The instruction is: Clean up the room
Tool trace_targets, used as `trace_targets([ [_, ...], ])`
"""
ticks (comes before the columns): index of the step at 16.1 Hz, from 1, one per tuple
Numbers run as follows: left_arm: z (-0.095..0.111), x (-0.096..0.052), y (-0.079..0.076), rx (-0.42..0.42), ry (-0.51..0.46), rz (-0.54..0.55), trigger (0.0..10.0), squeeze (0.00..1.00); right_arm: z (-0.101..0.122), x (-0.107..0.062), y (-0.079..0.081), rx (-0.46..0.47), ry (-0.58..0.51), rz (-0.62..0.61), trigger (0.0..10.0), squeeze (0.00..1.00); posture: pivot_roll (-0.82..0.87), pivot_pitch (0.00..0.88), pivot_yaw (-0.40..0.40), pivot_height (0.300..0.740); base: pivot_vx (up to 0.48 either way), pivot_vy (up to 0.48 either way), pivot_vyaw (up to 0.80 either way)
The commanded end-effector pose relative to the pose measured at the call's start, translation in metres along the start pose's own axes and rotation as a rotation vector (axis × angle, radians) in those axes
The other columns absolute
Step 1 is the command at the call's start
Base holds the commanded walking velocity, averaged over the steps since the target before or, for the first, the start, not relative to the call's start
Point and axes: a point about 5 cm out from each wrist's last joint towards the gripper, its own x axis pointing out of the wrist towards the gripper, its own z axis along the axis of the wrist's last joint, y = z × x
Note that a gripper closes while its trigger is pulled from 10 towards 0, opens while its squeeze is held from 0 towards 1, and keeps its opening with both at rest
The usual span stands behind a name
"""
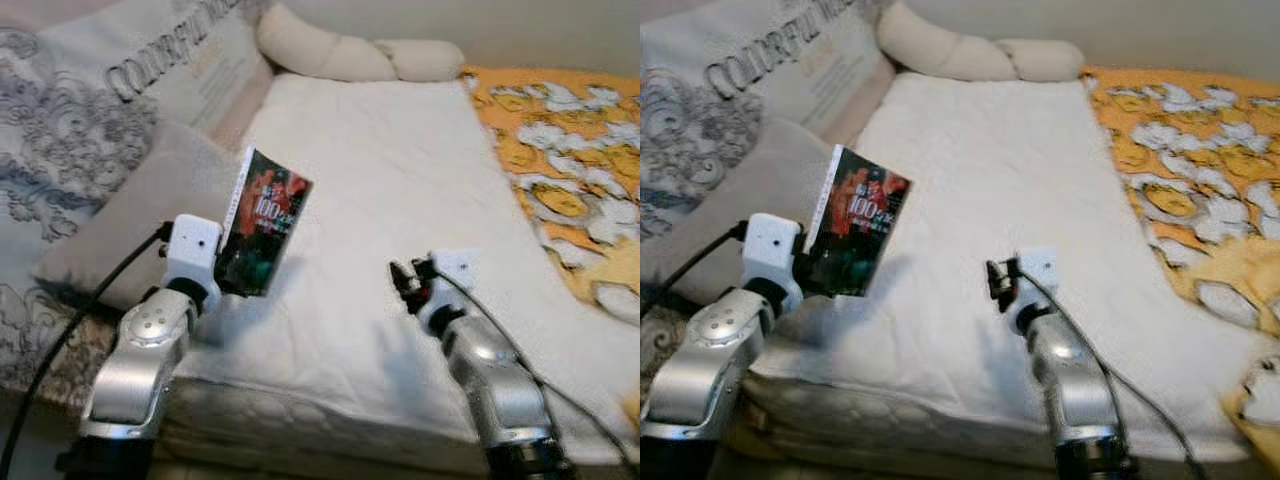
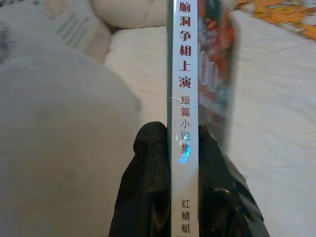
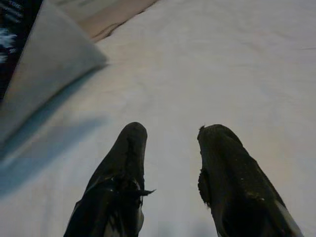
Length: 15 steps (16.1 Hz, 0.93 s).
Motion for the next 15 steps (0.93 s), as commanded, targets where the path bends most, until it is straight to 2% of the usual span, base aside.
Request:
trace_targets([
  [1, 0.01, -0.001, 0.002, 0.014, -0.04, 0.01, 10.0, 0.0, 0.004, -0.001, -0.001, -0.009, -0.013, -0.002, 10.0, 0.0, 0.04, 0.0, 0.001, 0.74, 0.0, 0.0, 0.0],
  [3, 0.009, 0.0, -0.002, 0.036, -0.031, -0.018, 10.0, 0.0, 0.004, -0.002, -0.005, -0.008, -0.011, -0.014, 10.0, 0.0, 0.04, 0.0, 0.006, 0.74, 0.0, 0.0, 0.0],
  [6, 0.01, 0.005, -0.005, -0.004, -0.014, -0.053, 10.0, 0.0, 0.007, -0.002, -0.006, -0.017, -0.013, 0.002, 10.0, 0.0, 0.03, 0.0, 0.009, 0.74, 0.0, 0.0, 0.0],
  [8, 0.01, 0.02, -0.006, -0.069, 0.003, -0.119, 10.0, 0.0, 0.016, -0.001, -0.008, -0.02, -0.038, 0.068, 10.0, 0.0, 0.03, 0.0, 0.009, 0.74, 0.0, 0.0, 0.0],
  [9, 0.011, 0.025, -0.006, -0.073, 0.005, -0.131, 10.0, 0.0, 0.019, -0.002, -0.008, -0.029, -0.043, 0.099, 10.0, 0.0, 0.02, 0.0, 0.011, 0.74, 0.0, 0.0, 0.0],
  [10, 0.015, 0.038, -0.005, -0.116, 0.01, -0.177, 10.0, 0.0, 0.025, -0.005, -0.006, -0.122, -0.034, 0.224, 10.0, 0.0, 0.0, 0.0, 0.023, 0.74, 0.0, 0.0, 0.0],
  [11, 0.017, 0.041, -0.005, -0.132, 0.008, -0.191, 10.0, 0.0, 0.025, -0.006, -0.005, -0.156, -0.025, 0.266, 10.0, 0.0, 0.0, 0.0, 0.025, 0.74, 0.0, 0.0, 0.0],
  [13, 0.024, 0.064, -0.005, -0.21, 0.022, -0.235, 10.0, 0.0, 0.038, -0.011, -0.019, -0.245, -0.017, 0.338, 10.0, 0.0, -0.03, 0.0, 0.036, 0.74, 0.0, 0.0, 0.0],
  [15, 0.028, 0.079, -0.01, -0.305, 0.021, -0.298, 10.0, 0.0, 0.048, -0.018, -0.026, -0.238, 0.014, 0.413, 10.0, 0.0, -0.05, 0.008, 0.034, 0.74, 0.0, 0.0, 0.0],
])
